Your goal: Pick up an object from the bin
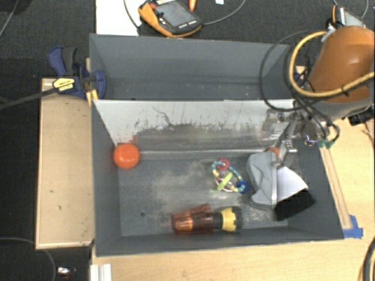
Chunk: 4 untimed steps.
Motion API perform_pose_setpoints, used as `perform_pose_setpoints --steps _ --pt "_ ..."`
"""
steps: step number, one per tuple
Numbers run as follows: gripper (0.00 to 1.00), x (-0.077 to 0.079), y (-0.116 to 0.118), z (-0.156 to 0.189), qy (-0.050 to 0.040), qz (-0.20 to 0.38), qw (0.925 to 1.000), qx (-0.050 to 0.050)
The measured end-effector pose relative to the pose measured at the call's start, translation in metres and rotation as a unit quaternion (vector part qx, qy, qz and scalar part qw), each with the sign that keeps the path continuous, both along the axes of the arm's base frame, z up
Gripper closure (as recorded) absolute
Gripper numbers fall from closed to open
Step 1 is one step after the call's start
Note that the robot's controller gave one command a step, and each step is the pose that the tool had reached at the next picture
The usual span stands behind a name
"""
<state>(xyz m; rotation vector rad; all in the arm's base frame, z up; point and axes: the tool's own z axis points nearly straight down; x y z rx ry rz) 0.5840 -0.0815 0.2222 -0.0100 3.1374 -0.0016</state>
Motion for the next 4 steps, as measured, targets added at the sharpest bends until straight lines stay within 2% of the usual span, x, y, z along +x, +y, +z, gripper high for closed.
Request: perform_pose_setpoints --steps 1,2,3,4 --pt "0.0 0.0 0.0 0.0 0.0 0.0 1.0 0.0" --pt "0.0 -0.001 0.002 -0.016 -0.0058 0.011 0.9999 -0.001" --pt "0.0 -0.003 0.008 -0.04 0.001 0.025 0.9997 0.0" --pt "0.0 -0.024 0.01 0.034 -0.0046 0.137 0.9906 -0.002"
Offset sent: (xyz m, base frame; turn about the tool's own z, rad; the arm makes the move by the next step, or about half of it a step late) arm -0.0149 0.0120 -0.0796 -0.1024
